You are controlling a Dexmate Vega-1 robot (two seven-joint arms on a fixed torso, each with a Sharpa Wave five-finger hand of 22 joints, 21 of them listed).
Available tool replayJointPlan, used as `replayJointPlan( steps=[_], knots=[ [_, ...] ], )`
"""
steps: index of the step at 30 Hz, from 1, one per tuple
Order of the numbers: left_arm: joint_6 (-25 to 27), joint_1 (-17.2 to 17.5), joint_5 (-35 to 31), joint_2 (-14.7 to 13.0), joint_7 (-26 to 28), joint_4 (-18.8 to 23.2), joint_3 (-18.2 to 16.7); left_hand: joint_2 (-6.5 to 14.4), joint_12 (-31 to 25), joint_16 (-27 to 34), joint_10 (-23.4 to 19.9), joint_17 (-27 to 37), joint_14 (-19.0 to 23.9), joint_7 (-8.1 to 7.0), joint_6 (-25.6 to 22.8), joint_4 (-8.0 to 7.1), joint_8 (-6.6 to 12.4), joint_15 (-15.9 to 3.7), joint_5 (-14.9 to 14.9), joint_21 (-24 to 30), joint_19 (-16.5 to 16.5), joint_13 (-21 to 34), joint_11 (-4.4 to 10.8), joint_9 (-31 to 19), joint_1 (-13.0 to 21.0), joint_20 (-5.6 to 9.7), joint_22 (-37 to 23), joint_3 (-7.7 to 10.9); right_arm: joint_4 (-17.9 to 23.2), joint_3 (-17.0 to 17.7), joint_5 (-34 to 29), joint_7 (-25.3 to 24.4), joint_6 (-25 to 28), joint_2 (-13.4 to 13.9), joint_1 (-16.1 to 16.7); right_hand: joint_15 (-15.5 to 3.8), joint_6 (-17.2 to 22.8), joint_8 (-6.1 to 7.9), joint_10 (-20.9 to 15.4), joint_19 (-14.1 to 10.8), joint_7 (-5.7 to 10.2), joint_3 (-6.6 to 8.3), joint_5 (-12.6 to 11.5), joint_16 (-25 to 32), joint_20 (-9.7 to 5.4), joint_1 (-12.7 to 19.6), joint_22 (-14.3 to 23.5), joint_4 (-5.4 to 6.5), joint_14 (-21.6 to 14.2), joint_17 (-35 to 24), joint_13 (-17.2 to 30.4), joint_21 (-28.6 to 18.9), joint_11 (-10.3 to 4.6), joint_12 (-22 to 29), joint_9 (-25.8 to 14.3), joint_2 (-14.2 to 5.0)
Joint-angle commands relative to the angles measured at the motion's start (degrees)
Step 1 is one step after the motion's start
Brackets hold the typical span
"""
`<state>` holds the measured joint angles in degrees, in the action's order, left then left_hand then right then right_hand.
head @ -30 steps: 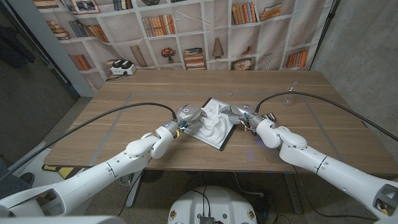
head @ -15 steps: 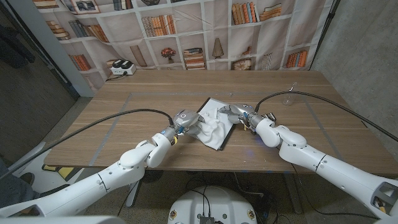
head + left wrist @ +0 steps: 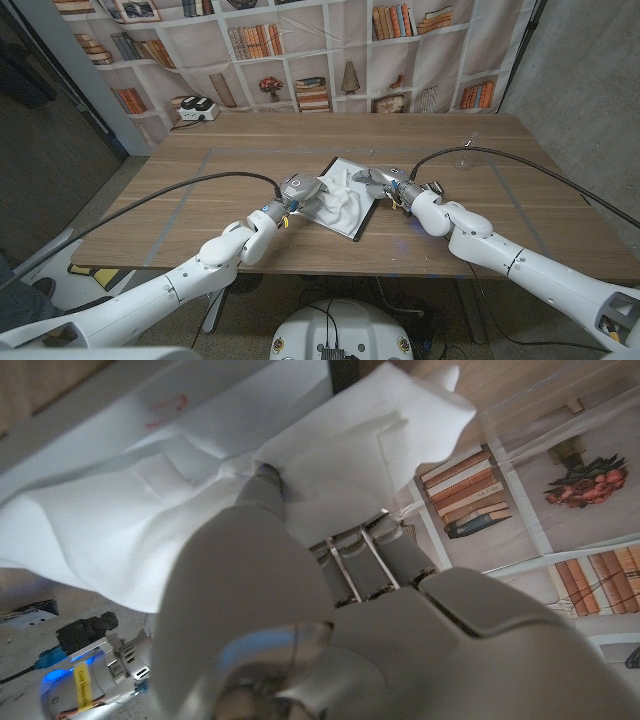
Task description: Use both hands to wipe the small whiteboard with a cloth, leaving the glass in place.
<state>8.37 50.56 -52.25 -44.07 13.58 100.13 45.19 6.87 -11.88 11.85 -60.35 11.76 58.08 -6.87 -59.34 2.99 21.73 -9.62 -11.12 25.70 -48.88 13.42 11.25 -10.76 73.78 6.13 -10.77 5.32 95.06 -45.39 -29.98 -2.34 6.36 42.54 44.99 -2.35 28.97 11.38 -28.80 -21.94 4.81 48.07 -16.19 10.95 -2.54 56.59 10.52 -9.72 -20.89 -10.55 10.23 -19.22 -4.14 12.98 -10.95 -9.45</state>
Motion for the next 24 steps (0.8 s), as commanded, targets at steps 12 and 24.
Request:
replayJointPlan(
  steps=[12,24],
  knots=[
    [-9.82,-13.40,5.00,7.33,2.73,-18.63,6.52,0.08,-0.18,0.16,-0.63,0.49,0.14,0.03,-0.78,-0.24,0.26,-3.20,-0.12,0.26,0.64,0.50,0.23,-0.16,0.08,1.42,-0.20,0.05,2.61,0.21,-0.59,0.40,3.25,0.35,1.04,-5.44,0.36,-0.04,-0.27,-0.61,-0.03,0.62,-0.57,-0.06,-6.59,-0.27,0.32,0.02,-0.44,-0.05,0.25,-0.36,0.22,-0.07,-0.18,0.37],
    [-6.01,-6.92,6.33,1.57,-0.16,-7.63,4.56,0.09,-0.14,0.18,-0.68,0.53,0.09,0.08,-0.83,-0.28,0.16,-3.19,-0.11,0.38,0.66,0.58,0.25,-0.16,0.08,1.46,-0.21,0.06,1.99,0.27,0.02,0.00,3.13,0.00,0.83,-5.56,0.36,-0.08,-0.33,-0.69,-0.03,0.77,-0.61,-0.09,-6.59,-0.36,0.31,0.00,-0.47,-0.05,0.26,-0.38,0.13,-0.12,-0.19,0.41]
  ],
)
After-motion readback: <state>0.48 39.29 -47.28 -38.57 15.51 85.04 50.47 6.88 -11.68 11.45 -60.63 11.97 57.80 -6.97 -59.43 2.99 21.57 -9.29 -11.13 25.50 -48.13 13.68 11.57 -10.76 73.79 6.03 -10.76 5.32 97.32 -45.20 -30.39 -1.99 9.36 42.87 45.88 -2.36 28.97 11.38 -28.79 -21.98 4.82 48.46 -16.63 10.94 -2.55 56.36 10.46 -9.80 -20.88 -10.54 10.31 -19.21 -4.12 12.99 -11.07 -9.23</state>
